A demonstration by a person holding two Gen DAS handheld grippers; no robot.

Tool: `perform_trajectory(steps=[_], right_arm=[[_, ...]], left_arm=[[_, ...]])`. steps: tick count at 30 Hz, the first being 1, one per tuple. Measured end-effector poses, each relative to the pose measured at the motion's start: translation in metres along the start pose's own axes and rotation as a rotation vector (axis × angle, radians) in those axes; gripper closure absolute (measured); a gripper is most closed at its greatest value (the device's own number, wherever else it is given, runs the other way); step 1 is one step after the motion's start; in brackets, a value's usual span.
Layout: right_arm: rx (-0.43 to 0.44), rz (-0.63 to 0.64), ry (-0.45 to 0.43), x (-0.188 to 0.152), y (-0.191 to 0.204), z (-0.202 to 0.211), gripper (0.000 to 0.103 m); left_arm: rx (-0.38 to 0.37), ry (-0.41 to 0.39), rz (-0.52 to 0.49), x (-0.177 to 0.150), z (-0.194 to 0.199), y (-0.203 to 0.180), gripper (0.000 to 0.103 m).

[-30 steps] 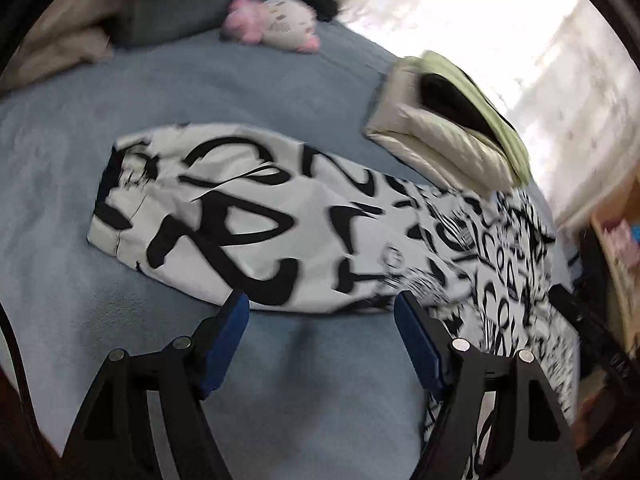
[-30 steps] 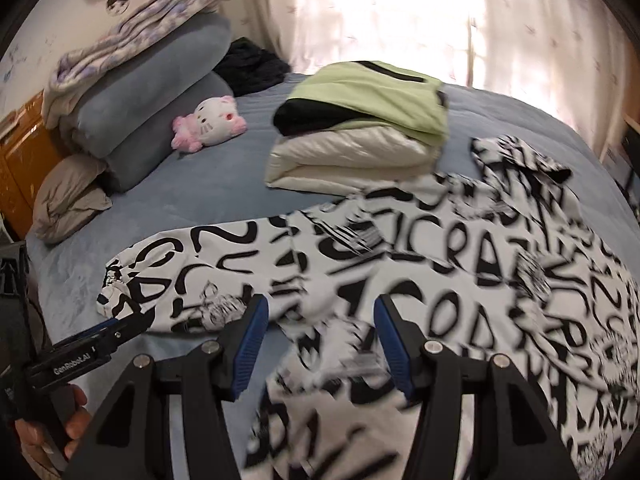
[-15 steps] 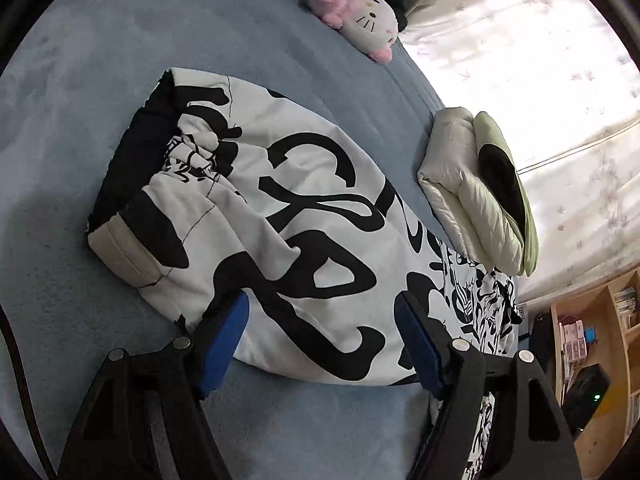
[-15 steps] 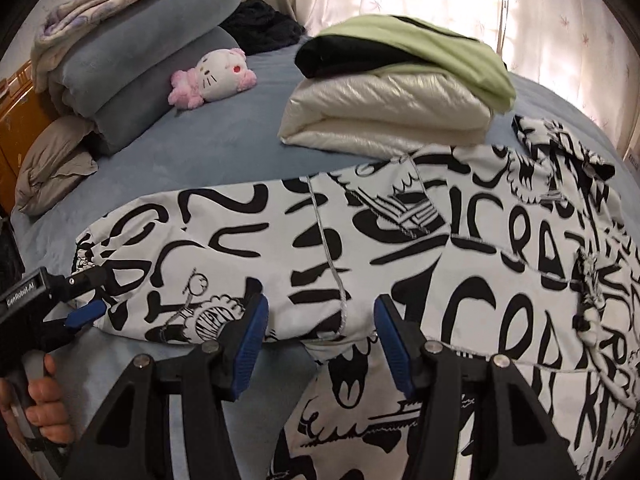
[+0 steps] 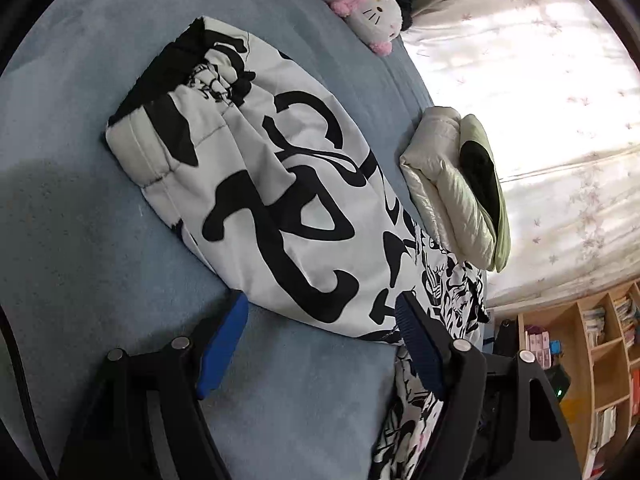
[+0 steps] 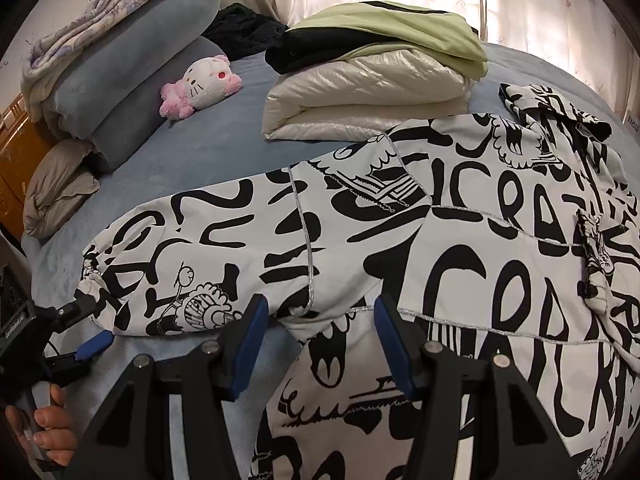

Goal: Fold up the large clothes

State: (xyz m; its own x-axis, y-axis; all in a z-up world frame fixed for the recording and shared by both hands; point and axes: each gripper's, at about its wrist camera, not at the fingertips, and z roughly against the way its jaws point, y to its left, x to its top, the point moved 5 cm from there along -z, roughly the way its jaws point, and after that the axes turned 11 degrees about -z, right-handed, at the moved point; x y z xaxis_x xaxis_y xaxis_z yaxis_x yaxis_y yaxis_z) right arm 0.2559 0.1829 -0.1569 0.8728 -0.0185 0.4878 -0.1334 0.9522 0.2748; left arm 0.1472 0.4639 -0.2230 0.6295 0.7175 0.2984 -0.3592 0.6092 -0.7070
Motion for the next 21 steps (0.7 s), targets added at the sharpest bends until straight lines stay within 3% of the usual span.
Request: perform_trajectory(steps=[3,7,10,13,14,15,16,17,21], right_arm=[[0.011,-0.005,0.000,-0.002,-0.001,0.004,0.048],[0.013,-0.010,0.014,-0.007,-0.003,0.001,0.048],[0.016,-0.017,0.023,-0.009,-0.005,0.000,0.048],[0.016,-0.018,0.019,-0.009,-0.008,0.002,0.048],[0.015,-0.020,0.016,-0.009,-0.010,0.003,0.048],[0.015,-0.022,0.013,-0.009,-0.011,0.005,0.048],[0.014,-0.024,0.008,-0.008,-0.014,0.007,0.048],[0.014,-0.027,0.002,-0.006,-0.017,0.010,0.048],[0.017,-0.050,-0.027,-0.002,-0.033,0.023,0.048]], left_arm=[[-0.015,0.033,0.021,-0.008,-0.002,-0.001,0.027],[0.042,0.036,-0.002,-0.009,-0.016,0.001,0.027],[0.066,0.008,-0.018,0.001,-0.024,0.001,0.027],[0.139,-0.036,-0.039,0.017,-0.031,-0.001,0.030],[0.193,-0.071,-0.049,0.023,-0.030,-0.002,0.051],[0.280,-0.102,-0.075,0.028,-0.028,-0.004,0.084],[0.351,-0.119,-0.114,0.032,-0.026,-0.006,0.092],[0.399,-0.133,-0.153,0.035,-0.023,-0.013,0.093],[0.506,-0.285,-0.329,0.043,0.005,-0.066,0.097]])
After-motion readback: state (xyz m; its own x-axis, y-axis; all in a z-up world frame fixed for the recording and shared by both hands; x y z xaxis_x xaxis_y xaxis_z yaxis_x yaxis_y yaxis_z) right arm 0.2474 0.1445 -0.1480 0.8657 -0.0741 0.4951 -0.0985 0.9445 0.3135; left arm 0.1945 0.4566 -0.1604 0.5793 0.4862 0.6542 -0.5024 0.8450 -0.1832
